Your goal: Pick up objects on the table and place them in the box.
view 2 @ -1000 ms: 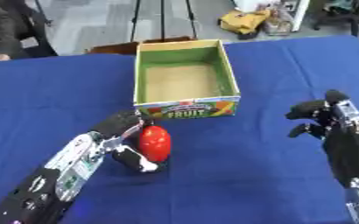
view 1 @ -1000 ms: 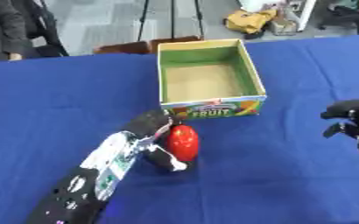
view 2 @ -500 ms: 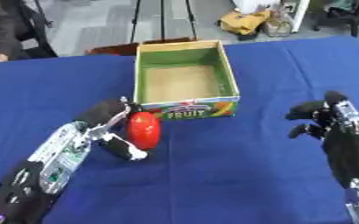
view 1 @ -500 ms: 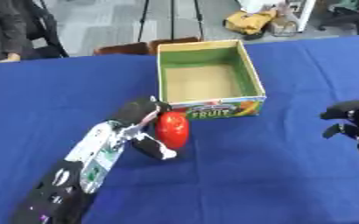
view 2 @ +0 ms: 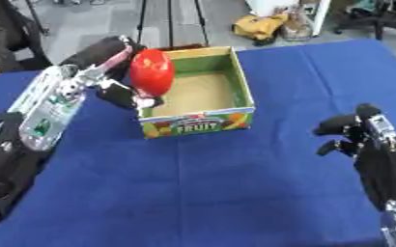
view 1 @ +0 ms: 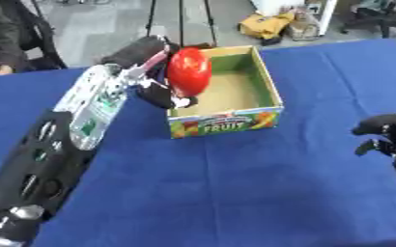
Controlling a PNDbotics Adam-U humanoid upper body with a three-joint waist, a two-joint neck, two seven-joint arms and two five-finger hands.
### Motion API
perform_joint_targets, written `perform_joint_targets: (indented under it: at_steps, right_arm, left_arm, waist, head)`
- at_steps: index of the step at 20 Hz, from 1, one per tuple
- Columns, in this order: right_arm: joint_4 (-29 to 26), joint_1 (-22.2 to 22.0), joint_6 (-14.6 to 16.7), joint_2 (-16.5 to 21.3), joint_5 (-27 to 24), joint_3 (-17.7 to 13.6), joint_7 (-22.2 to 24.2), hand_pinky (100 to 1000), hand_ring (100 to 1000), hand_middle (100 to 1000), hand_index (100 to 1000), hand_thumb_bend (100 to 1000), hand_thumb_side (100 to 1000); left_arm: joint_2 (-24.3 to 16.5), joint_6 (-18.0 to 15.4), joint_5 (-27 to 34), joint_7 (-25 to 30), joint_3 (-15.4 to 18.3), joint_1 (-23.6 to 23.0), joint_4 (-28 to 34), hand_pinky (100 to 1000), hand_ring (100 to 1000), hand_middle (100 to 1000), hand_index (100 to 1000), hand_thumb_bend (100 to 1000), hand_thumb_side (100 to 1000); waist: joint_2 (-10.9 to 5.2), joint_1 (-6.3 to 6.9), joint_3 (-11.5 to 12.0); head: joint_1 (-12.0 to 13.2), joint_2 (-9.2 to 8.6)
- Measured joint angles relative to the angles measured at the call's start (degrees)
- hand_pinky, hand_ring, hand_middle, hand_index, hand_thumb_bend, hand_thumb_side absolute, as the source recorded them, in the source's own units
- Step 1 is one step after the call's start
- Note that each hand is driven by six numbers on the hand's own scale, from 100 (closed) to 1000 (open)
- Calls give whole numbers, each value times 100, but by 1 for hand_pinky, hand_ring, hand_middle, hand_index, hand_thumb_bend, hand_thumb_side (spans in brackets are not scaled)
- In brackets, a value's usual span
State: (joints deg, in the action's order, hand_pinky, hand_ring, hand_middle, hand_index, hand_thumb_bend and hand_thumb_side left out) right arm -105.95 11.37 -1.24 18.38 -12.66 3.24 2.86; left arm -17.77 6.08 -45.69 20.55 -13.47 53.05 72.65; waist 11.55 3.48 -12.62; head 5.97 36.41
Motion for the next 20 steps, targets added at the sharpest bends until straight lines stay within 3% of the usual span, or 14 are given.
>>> perform_joint_targets:
  at_steps: [5,7,10,13,20]
  right_arm:
    - [0,105,-16,0,-2,67,73,452,653,587,598,100,991]
    - [0,124,-18,0,-2,72,86,452,653,587,598,100,993]
    - [-1,129,-28,2,-2,86,98,452,653,587,598,100,994]
    - [-1,130,-35,2,-2,90,105,452,653,587,598,100,994]
    - [-1,119,-35,2,-2,87,105,452,653,587,598,100,986]
  left_arm:
    - [316,-37,-36,-1072,345,523,-1699,306,295,370,651,257,341]
    - [388,-64,-137,-1415,475,633,-2213,374,339,413,686,362,380]
    - [448,-151,-299,-1710,585,712,-2688,396,354,427,696,441,414]
    - [465,-232,-415,-1847,630,711,-2835,452,391,460,727,555,491]
    - [403,-421,-166,-2090,625,597,-2305,472,396,463,734,612,560]
  waist:
    - [152,80,-327]
    - [199,127,-422]
    - [241,171,-491]
    - [253,174,-497]
    - [155,129,-342]
  head:
    - [154,-164]
    - [193,-217]
    - [222,-269]
    - [221,-277]
    - [164,-275]
